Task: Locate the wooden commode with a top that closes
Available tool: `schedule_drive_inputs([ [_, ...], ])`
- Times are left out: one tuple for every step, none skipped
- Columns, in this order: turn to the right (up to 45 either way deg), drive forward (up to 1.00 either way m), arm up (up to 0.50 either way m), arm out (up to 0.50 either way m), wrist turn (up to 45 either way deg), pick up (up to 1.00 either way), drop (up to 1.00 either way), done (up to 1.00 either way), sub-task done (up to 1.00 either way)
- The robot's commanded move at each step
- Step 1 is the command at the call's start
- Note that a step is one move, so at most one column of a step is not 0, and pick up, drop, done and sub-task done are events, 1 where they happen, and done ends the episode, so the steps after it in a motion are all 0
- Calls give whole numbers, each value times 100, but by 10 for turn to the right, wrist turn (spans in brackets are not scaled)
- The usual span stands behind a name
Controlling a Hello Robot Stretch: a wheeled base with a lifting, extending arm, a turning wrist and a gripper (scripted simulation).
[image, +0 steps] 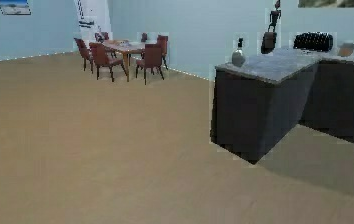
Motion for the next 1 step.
schedule_drive_inputs([
  [-390,0,0,0,0,0,0,0,0],
])
